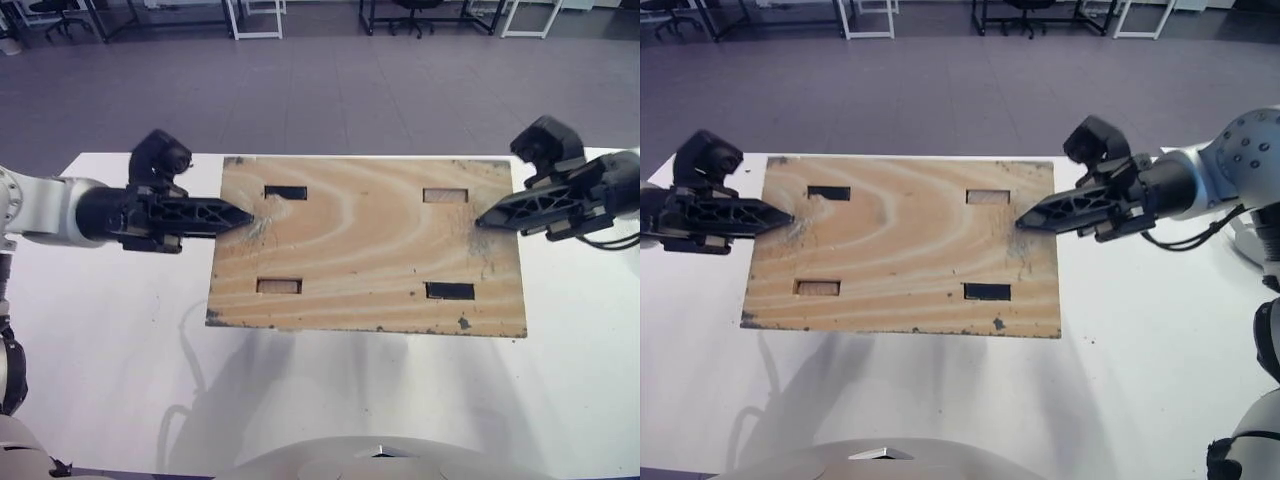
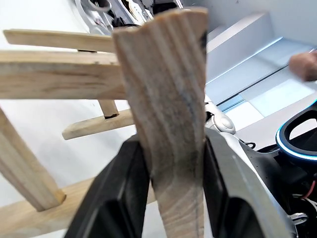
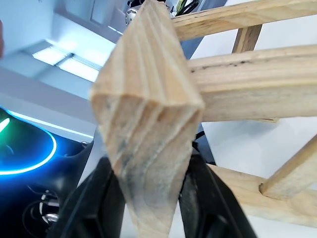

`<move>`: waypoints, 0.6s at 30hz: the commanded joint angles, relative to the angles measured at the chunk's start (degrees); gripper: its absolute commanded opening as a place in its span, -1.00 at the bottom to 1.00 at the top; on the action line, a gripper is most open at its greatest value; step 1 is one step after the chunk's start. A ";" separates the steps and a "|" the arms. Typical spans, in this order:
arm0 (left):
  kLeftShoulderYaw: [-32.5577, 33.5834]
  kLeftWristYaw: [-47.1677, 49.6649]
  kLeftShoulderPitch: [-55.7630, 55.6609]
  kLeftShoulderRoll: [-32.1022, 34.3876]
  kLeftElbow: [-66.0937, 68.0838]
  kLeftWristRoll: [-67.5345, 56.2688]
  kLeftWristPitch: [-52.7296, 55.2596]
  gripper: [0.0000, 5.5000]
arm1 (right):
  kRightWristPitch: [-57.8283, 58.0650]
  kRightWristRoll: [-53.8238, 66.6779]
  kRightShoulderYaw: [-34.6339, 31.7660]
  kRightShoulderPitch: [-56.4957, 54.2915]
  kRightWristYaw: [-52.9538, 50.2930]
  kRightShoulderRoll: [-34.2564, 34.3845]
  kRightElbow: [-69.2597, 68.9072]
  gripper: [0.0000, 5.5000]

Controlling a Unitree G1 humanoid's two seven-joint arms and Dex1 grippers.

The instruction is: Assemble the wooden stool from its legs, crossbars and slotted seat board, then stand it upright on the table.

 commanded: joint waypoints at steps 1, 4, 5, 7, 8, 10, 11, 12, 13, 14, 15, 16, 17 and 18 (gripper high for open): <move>0.08 2.86 7.21 -4.72 -0.71 -7.61 -3.85 -0.51 | 0.28 1.15 -6.17 10.98 -8.10 10.13 6.51 -0.52; -1.17 8.81 8.46 -6.50 4.20 -5.89 -4.33 -0.38 | -2.81 -4.01 -12.09 16.79 -16.58 16.43 11.01 -0.39; -1.37 10.47 7.84 -7.36 6.18 -4.42 -4.23 -0.27 | -3.83 -5.09 -14.31 18.36 -18.69 17.45 11.94 -0.29; -0.24 12.87 6.40 -8.76 10.10 -2.49 -4.56 -0.15 | -4.24 -6.17 -18.87 19.32 -21.78 18.73 13.62 -0.14; 0.64 13.55 5.74 -9.35 11.86 -1.58 -4.65 -0.07 | -4.21 -6.64 -20.86 19.32 -23.15 19.28 14.16 -0.05; 2.65 13.67 4.40 -10.38 14.95 1.77 -4.80 0.06 | -4.25 -7.57 -24.39 19.42 -25.36 20.27 14.27 0.10; 3.68 13.46 3.79 -10.78 16.08 3.50 -4.81 0.08 | -4.29 -7.86 -26.01 19.77 -26.34 20.68 13.98 0.12; 4.60 13.07 3.31 -11.18 16.84 5.22 -4.73 0.17 | -4.43 -8.19 -27.61 20.37 -27.19 21.12 13.50 0.22; 5.96 12.42 3.27 -11.02 17.34 6.89 -4.61 0.22 | -4.88 -8.30 -29.60 21.27 -28.21 21.42 12.93 0.29; 7.36 11.35 3.42 -10.58 17.79 9.18 -4.84 0.26 | -5.54 -8.17 -32.21 22.45 -29.34 21.43 12.70 0.34; 8.75 10.28 3.72 -9.94 18.31 11.20 -5.15 0.34 | -6.54 -8.17 -34.75 23.67 -30.25 21.21 12.46 0.43; 11.03 7.62 5.23 -7.94 18.60 14.42 -7.02 0.38 | -9.72 -8.55 -38.90 25.51 -31.75 20.73 12.46 0.48; 13.89 5.12 7.45 -6.18 19.06 18.14 -10.80 0.45 | -15.46 -9.98 -43.46 27.25 -34.21 21.01 12.85 0.56; 15.98 2.88 9.29 -5.37 19.67 22.47 -15.58 0.52 | -21.64 -11.87 -47.51 28.76 -36.96 22.14 12.99 0.58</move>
